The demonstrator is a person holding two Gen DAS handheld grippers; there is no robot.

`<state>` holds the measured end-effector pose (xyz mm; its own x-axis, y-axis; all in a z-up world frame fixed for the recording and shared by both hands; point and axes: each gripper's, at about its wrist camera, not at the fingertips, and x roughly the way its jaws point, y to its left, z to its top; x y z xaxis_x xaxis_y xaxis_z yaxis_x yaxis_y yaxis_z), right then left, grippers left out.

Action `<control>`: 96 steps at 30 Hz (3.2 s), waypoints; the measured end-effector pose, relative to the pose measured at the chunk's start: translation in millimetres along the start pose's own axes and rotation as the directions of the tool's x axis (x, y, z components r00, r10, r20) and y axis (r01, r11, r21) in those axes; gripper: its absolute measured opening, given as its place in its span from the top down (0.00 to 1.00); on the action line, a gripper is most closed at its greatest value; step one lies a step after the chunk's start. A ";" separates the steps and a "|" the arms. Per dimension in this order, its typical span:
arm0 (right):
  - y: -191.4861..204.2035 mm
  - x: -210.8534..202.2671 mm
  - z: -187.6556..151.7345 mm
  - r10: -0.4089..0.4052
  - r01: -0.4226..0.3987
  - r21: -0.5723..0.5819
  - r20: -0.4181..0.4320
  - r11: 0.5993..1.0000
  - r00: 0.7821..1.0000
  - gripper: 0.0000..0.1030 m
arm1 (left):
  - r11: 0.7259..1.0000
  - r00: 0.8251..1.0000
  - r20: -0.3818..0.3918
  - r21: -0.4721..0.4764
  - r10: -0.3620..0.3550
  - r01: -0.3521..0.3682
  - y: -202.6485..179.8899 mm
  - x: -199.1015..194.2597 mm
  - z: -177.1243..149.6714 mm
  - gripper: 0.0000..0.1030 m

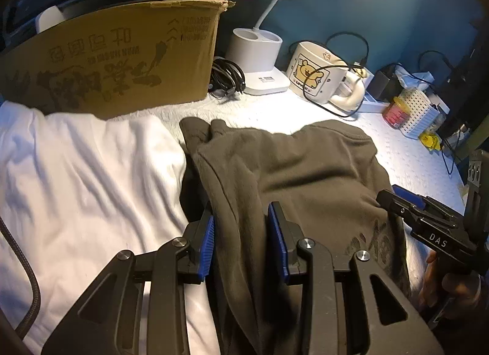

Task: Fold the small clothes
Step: 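Open the left gripper while the right gripper opens, releasing the sweatshirt, then withdraw both open grippers up and away from the folded sweatshirt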

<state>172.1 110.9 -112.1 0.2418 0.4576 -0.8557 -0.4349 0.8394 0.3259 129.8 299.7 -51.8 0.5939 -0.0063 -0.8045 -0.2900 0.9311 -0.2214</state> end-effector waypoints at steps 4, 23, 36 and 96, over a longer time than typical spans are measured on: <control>1.2 -7.1 -14.5 0.004 -0.004 0.013 -0.016 1.000 1.000 0.54 | 1.000 1.000 -0.007 0.010 -0.020 0.020 -7.6 -5.6 -10.9 0.68; -1.1 -28.5 -56.5 -0.015 0.015 0.021 -0.018 1.000 1.000 0.85 | 1.000 1.000 -0.015 -0.002 -0.015 0.015 0.1 -7.3 -43.3 0.67; -1.7 -47.2 -69.3 -0.028 0.031 0.043 -0.061 0.999 0.998 0.75 | 1.000 0.999 0.031 -0.005 -0.027 0.027 -5.2 -40.9 -71.8 0.60; -108.4 -239.3 -162.1 -0.276 0.258 0.132 0.149 0.957 0.949 0.40 | 0.987 0.975 0.208 0.152 -0.078 0.047 -167.0 -126.7 -141.7 0.01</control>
<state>20.8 -137.1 -7.8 0.4792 0.2463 -0.8424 -0.2391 0.9601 0.1447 -3.3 93.4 9.0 0.7576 -0.0030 -0.6527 -0.1444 0.9744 -0.1721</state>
